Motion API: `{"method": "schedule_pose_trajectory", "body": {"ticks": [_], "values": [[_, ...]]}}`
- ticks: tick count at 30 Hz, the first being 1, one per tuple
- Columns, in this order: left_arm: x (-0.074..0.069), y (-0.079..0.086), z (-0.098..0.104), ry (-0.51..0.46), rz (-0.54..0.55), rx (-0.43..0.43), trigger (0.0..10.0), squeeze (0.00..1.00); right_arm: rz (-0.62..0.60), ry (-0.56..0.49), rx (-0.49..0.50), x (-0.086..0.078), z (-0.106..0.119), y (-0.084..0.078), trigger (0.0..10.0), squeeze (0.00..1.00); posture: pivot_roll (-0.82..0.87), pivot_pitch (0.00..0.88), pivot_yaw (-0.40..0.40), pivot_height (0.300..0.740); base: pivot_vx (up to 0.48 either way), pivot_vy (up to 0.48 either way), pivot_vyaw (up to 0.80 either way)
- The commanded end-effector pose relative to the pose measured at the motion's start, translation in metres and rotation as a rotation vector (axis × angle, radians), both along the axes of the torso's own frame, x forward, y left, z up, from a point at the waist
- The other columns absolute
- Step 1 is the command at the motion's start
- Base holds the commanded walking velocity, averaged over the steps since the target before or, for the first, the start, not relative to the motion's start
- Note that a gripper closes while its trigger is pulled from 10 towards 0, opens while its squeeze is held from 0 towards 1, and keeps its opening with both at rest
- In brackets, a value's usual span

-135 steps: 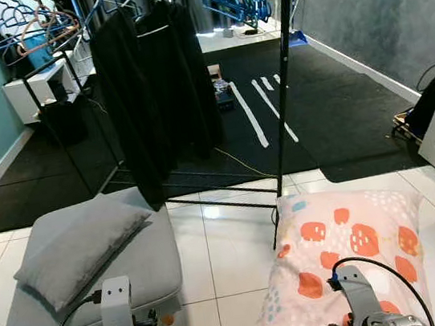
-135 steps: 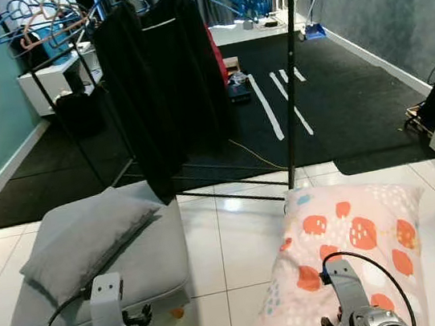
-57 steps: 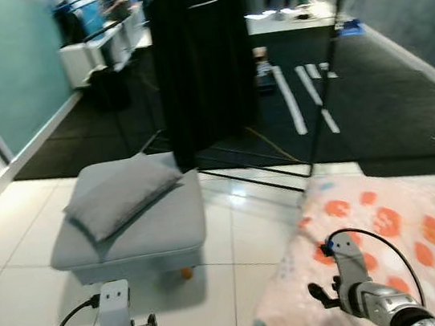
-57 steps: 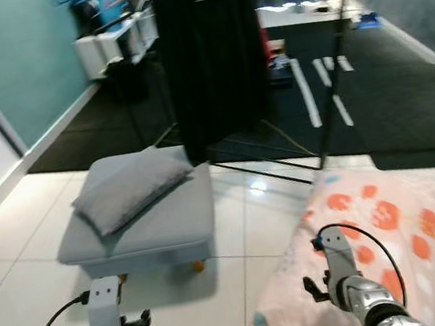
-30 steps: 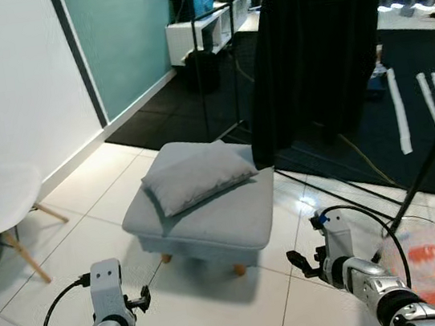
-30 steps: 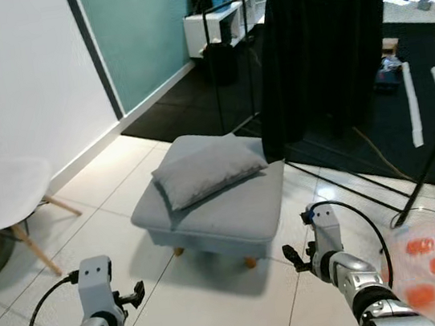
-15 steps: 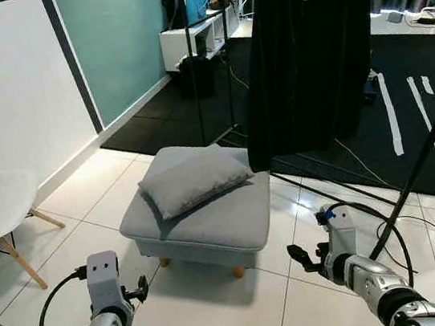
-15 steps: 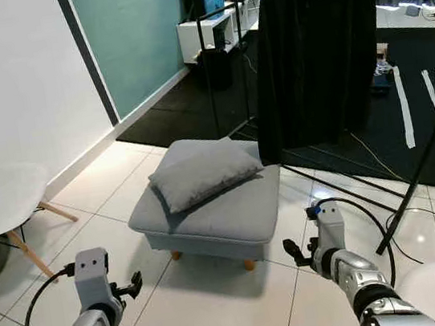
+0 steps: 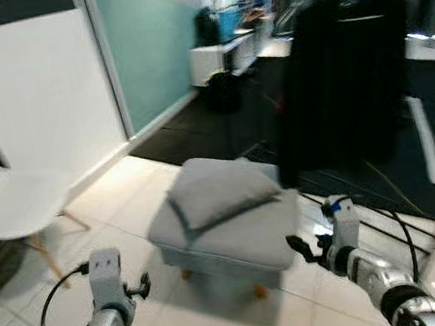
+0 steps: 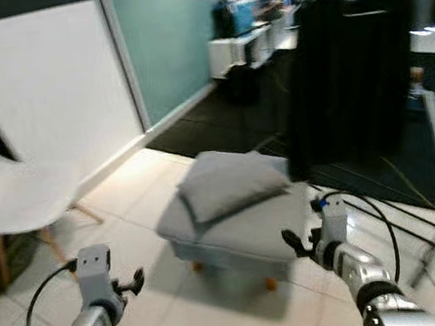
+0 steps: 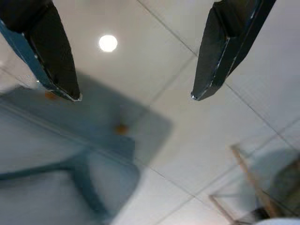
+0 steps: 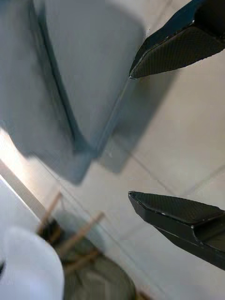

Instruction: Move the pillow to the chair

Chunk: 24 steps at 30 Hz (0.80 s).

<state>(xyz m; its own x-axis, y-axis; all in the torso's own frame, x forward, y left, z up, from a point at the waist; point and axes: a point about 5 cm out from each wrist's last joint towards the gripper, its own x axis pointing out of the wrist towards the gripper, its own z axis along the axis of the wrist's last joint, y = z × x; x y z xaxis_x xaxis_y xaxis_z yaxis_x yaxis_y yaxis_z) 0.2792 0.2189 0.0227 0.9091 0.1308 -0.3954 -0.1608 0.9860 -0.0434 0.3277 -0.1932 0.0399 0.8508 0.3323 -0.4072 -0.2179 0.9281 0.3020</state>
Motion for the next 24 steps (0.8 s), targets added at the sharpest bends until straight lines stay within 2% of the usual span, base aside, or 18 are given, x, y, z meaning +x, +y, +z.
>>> {"method": "schedule_pose_trajectory", "body": {"ticks": [1, 11, 24], "values": [[0.0024, -0.0081, 0.0009, -0.002, -0.023, -0.011, 10.0, 0.0, -0.038, 0.013, -0.006, -0.0032, -0.0015, -0.0124, 10.0, 0.0, -0.15, 0.016, -0.03, 0.712, 0.371, 0.0, 0.0], [0.0035, -0.0121, 0.002, -0.007, -0.049, -0.019, 10.0, 0.0, -0.078, 0.056, -0.038, -0.004, -0.0048, -0.0148, 10.0, 0.0, -0.15, 0.019, -0.029, 0.712, 0.375, 0.0, 0.0], [0.004, -0.0179, 0.0029, -0.012, -0.081, -0.025, 10.0, 0.0, -0.097, 0.078, -0.077, -0.0041, -0.0058, -0.0175, 10.0, 0.0, -0.15, 0.015, -0.033, 0.712, 0.375, 0.0, -0.72]]}}
